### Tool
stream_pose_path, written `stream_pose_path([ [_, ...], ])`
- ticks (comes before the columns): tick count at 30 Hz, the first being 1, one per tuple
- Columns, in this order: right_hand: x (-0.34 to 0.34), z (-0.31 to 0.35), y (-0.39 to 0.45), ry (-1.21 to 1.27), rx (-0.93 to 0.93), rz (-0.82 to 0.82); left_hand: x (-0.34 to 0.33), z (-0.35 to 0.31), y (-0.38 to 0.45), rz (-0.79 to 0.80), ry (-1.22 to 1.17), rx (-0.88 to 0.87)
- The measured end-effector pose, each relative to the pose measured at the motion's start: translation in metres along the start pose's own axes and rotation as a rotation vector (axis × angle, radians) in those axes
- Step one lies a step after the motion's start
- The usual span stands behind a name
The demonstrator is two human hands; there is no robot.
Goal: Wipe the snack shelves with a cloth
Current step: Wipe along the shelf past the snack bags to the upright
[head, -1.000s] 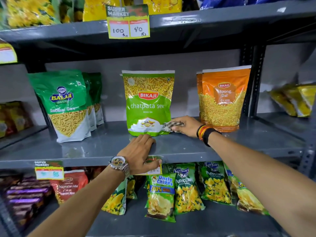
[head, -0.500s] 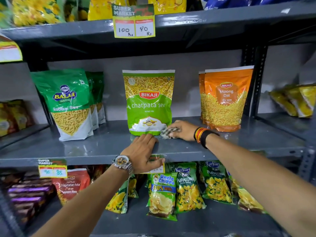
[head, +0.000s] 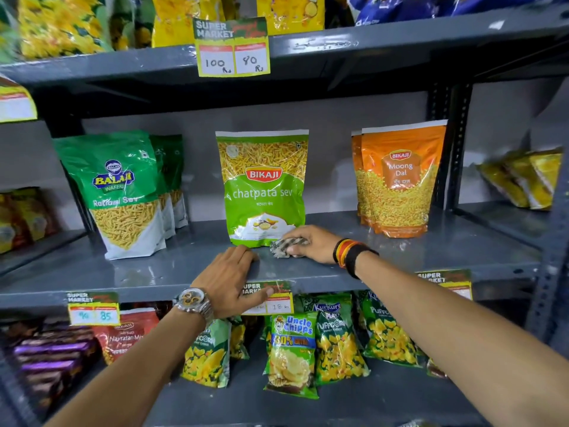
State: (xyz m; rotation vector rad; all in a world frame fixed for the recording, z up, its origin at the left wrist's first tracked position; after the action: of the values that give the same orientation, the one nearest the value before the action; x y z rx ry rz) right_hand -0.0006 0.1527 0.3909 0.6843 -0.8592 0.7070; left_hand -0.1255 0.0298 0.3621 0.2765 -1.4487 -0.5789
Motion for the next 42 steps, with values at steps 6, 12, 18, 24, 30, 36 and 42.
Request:
stream_pose_path([
  [6,0.010,0.016,-0.023,0.006,0.050,0.119,0.000,0.001,-0.001,-0.002,0.021,0.023],
  [12,0.008,0.001,-0.024,0.012,-0.036,0.022,0.001,0.000,-0.001,0.017,0.006,0.020],
  [18,0.022,0.019,-0.078,0.033,0.041,0.209,0.001,-0.001,-0.003,0.030,0.009,0.034],
  [24,0.051,-0.013,-0.085,0.022,-0.041,-0.082,0.005,-0.011,0.002,0.049,0.019,-0.028],
  [30,0.059,-0.023,-0.109,0.004,-0.016,-0.011,0.005,-0.042,0.015,0.036,0.025,-0.151],
  [36,0.100,-0.062,-0.059,0.099,-0.152,-0.275,-0.003,-0.078,0.050,0.051,0.059,-0.279],
  [42,0.096,-0.072,0.009,0.100,-0.224,-0.375,-0.019,-0.087,0.064,0.081,-0.008,-0.314],
])
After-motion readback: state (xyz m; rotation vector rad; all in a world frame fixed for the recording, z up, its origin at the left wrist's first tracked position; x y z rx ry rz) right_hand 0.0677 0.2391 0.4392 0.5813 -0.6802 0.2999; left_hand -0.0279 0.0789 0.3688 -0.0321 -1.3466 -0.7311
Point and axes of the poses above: each hand's wrist, its own y-axis towards the middle knuckle, its own x-axis out of the back of the hand, z = x × y, the point moved 9 cm from there along y, towards the middle knuckle, and after that the axes turned 2 degrees about -y, right-handed, at the moved point
